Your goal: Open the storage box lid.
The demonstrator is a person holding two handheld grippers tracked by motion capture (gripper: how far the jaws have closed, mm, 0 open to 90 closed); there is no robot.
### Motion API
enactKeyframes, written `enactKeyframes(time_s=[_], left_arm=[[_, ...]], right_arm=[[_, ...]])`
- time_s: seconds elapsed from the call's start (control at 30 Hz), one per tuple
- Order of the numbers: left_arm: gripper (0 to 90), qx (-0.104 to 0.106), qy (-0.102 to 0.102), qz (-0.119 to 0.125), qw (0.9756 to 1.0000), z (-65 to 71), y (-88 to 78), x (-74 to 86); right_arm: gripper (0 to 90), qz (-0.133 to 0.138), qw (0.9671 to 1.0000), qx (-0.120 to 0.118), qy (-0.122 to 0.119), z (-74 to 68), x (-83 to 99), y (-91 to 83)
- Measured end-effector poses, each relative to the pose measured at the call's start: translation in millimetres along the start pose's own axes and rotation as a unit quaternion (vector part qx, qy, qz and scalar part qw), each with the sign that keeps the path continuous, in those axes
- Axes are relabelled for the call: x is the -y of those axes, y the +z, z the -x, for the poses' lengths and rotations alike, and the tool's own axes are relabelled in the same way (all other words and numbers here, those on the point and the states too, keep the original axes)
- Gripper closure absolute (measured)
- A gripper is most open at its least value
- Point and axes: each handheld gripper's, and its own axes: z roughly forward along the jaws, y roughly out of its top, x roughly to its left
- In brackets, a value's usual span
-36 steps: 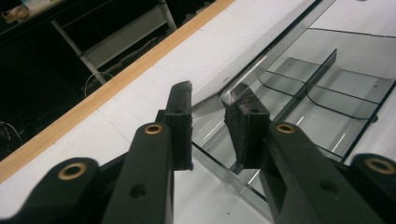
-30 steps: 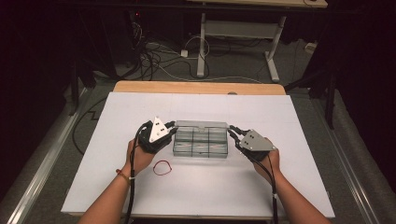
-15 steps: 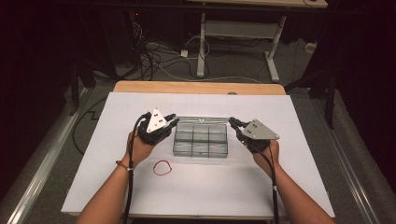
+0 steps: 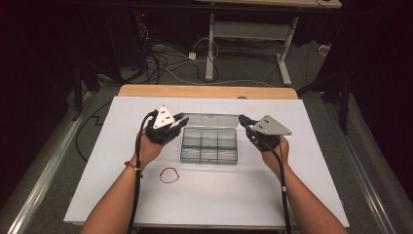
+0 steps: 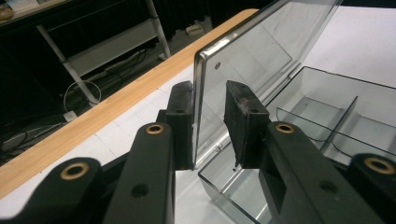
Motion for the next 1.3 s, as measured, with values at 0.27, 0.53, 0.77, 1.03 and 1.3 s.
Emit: enactKeyframes(time_s=[0.27,0.53,0.77,1.03,1.3], left_arm=[[68.4,0.012,-0.033,0.004,0.9994,-5.1,8.8,2.8],[66.3,0.015,-0.026,-0.009,0.9995,-8.0,18.8,8.5],[66.3,0.012,-0.024,-0.026,0.9993,-8.9,28.1,14.0],[66.4,0.003,-0.021,-0.027,0.9994,-10.4,33.3,16.7],[66.4,-0.002,-0.015,-0.042,0.999,-11.8,40.2,21.4]], right_arm=[[86.1,0.002,0.9997,-0.007,0.025,6.0,-0.7,5.8],[85.8,0.016,0.9991,0.006,0.039,5.4,1.2,11.0],[85.2,0.019,0.998,0.01,0.06,6.6,6.0,17.3],[84.7,0.002,0.9959,0.007,0.09,7.5,19.7,31.1],[83.3,-0.022,0.9944,-0.001,0.103,8.2,30.7,41.9]])
